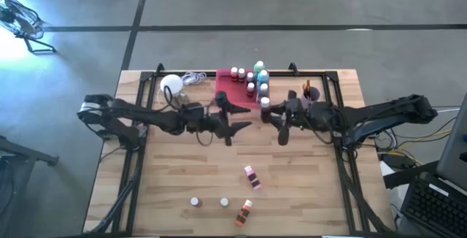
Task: Pick & Place Paint Supplies
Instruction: Put the dark brown black paint bottle into the pink bin
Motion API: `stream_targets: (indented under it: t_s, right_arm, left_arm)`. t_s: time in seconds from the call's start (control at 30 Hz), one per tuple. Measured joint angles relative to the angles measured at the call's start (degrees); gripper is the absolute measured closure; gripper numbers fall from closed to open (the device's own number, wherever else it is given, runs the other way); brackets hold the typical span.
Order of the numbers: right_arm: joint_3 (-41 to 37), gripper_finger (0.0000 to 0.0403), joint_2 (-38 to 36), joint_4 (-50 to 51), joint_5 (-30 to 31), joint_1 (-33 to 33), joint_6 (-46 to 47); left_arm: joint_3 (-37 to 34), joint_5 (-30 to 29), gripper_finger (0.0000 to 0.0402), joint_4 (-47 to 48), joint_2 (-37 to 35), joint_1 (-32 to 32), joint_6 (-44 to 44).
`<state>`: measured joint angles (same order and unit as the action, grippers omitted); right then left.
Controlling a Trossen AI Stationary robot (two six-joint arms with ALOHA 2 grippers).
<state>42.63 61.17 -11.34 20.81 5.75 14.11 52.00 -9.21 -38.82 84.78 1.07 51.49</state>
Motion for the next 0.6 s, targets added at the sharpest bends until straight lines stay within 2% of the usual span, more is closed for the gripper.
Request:
stream_targets:
  t_s: [0.13,0.33,0.43,0.53,0.6]
  right_arm:
    - [-0.02,0.028,-1.52,6.05,-2.3,1.23,-2.91]
    - [-0.02,0.0287,-1.9,6.97,-9.98,3.47,-7.5]
    - [-0.02,0.028,-1.81,7.61,-10.35,4.16,-8.16]
    - [-0.04,0.0277,-1.71,8.21,-10.33,4.14,-8.17]
    - [-0.04,0.0279,-1.48,8.14,-10.15,4.12,-8.2]
  left_arm:
    - [-0.28,8.15,0.0173,1.23,-2.26,-4.83,-25.41]
    - [2.13,31.78,0.0173,12.0,-2.96,-16.16,-56.95]
    - [5.09,39.34,0.0176,21.51,-2.9,-18.8,-61.2]
    - [7.7,40.18,0.0179,29.86,-2.79,-18.84,-58.31]
    - [9.16,40.24,0.0179,30.84,-2.79,-18.0,-57.12]
